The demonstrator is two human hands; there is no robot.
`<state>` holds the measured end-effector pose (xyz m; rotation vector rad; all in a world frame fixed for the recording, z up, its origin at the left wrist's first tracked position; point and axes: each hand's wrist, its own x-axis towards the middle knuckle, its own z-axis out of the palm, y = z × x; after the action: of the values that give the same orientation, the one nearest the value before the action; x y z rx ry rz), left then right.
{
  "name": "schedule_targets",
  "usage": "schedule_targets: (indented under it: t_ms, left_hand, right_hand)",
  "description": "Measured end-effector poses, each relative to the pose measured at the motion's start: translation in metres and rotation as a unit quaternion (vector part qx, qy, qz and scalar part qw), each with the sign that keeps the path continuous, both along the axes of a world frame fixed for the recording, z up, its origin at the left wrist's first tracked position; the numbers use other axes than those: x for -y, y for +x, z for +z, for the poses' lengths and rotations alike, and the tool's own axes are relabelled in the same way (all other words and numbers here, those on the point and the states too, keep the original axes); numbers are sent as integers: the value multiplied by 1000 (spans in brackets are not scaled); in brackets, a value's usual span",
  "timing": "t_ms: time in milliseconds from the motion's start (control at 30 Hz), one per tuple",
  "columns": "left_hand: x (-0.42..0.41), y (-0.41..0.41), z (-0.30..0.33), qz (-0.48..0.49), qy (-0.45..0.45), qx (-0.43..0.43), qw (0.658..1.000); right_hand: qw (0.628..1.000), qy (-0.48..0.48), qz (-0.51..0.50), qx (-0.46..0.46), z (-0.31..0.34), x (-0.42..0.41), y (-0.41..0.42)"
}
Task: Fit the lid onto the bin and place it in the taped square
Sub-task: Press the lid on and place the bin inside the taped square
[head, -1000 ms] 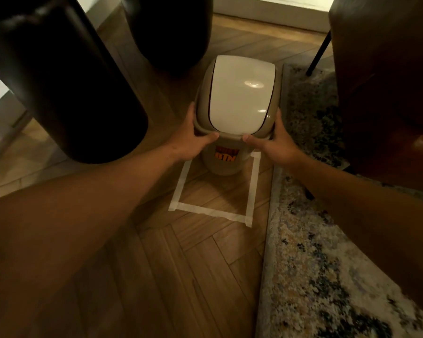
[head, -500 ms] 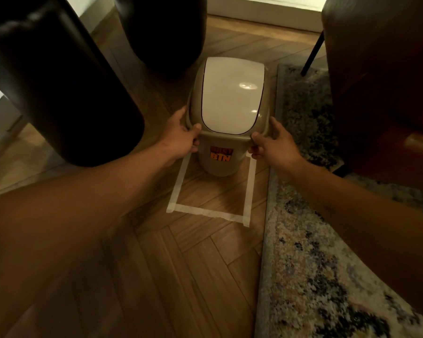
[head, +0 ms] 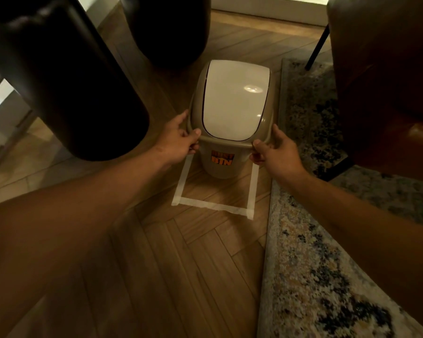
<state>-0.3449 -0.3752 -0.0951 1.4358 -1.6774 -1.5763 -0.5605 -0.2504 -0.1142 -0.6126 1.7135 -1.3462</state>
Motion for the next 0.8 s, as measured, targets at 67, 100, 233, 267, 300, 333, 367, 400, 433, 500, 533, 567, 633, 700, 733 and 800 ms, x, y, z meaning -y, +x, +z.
schedule_targets:
  t_ms: [67,100,233,267,300,333,367,400,433,500,533,567,633,700,733,800]
  left_hand:
    - [-4,4,3,-6,4,0,1000]
    - [-6,6,3,-9,4,1,1000]
    - [-15,13,5,-18,0,7,1000]
    - [-17,15,5,-21,-1,8,1000]
    - [-19,17,4,-24,-2,10,1000]
    - [-21,19,4,-27,-3,12,1000]
    - [-22,21,4,-30,-4,14,999]
    - [-25,22,5,-33,-4,18,999]
    - [-28,23,7,-37,-5,21,999]
    - [-32,24,9,-42,-8,30,999]
    - [-32,24,9,-42,-11,34,998]
    - [-31,24,9,-43,-13,39,998]
    - [-31,24,9,-48,-19,49,997]
    - [-35,23,13,-61,-39,66,995]
    - [-38,23,16,-68,-57,76,993]
    - [-44,22,22,-64,-88,90,990]
  right_hand:
    - [1000,-6,0,-6,-1,-6,5]
    - [1000,-6,2,-10,0,-10,7]
    - [1000,-2,-1,-13,5,-23,18]
    - [1000,0,-5,-11,4,-26,21]
    - [1000,1,-11,-10,4,-30,24]
    - [1000,0,-13,-9,3,-33,26]
    - [1000,0,-15,-13,2,-36,29]
    - [1000,-2,-17,-16,1,-39,30]
    - [1000,-1,-18,-18,0,-41,31]
    - [1000,1,-22,-16,0,-43,31]
    - [1000,0,-23,-16,-1,-43,32]
    - [1000,-2,-21,-19,0,-44,33]
    - [999,0,-9,-41,4,-46,34]
    - [996,13,-3,-90,11,-46,32]
    - [993,25,0,-113,15,-45,29]
    - [983,46,14,-177,24,-44,24]
